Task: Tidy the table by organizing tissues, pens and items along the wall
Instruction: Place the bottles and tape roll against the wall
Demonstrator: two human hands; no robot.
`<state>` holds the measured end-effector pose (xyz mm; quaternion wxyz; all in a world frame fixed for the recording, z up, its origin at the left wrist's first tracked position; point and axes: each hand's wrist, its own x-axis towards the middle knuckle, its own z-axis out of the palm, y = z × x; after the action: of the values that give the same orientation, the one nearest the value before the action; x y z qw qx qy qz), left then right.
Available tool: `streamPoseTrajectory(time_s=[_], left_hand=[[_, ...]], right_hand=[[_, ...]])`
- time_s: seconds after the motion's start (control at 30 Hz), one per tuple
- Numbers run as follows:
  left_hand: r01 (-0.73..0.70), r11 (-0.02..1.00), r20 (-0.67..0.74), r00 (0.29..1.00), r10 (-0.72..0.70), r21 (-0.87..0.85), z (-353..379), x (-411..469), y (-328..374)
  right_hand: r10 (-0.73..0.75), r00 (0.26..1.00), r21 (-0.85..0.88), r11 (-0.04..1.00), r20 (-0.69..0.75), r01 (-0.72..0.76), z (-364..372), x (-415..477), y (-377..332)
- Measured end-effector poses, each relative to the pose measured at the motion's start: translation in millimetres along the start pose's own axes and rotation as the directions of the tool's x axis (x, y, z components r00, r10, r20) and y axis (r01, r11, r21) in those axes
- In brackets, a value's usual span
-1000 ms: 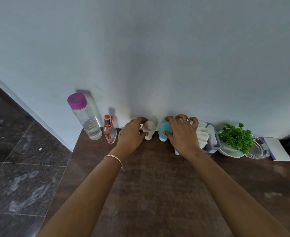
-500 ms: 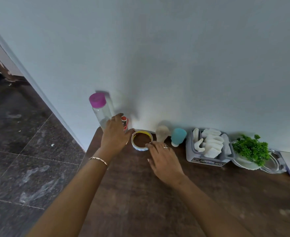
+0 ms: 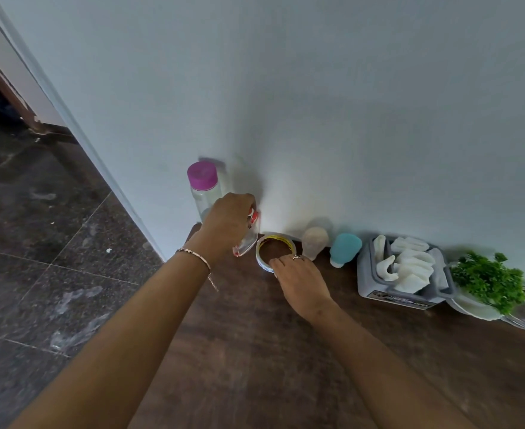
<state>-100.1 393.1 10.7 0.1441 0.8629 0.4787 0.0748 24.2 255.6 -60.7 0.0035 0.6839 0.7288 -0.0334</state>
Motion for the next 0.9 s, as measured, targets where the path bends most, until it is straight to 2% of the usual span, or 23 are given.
streamPoseTrajectory(time_s=[0.2, 0.5, 0.7, 0.8, 0.87, 0.9], left_hand=[[-0.076, 0.997, 0.057, 0.995, 0.078, -0.029, -5.7, 6.3, -0.9], [-0.109, 0.991, 0.195, 0.973, 0.123, -0.080, -18.4, 15.7, -2.9], [-0.115, 0.992, 0.176, 0.977, 0.123, -0.056, -25.3, 9.2, -0.1], [-0.115, 0.989, 0.036, 0.992, 0.118, -0.092, -35.4, -7.7, 2.7], [-0.105, 0.975, -0.216, 0.974, 0.062, -0.194, -45.6, -25.3, 2.1], [-0.122, 0.964, -0.380, 0.925, 0.024, -0.236, -49.7, -33.9, 0.2]], right_hand=[[-0.013, 1.000, -0.011, 1.000, 0.024, 0.014, -3.9, -2.3, 4.1], [-0.013, 0.999, -0.003, 1.000, 0.050, 0.013, -7.2, -8.4, 8.1], [0.005, 0.999, 0.007, 1.000, 0.050, -0.005, -3.1, -4.0, 6.0], [0.026, 0.999, 0.026, 0.999, 0.041, -0.027, 0.0, -2.4, 5.8], [0.036, 0.999, 0.050, 0.998, 0.036, -0.038, 3.2, -1.6, 6.0], [0.042, 0.998, 0.061, 0.997, 0.037, -0.044, 4.2, -1.2, 6.0]])
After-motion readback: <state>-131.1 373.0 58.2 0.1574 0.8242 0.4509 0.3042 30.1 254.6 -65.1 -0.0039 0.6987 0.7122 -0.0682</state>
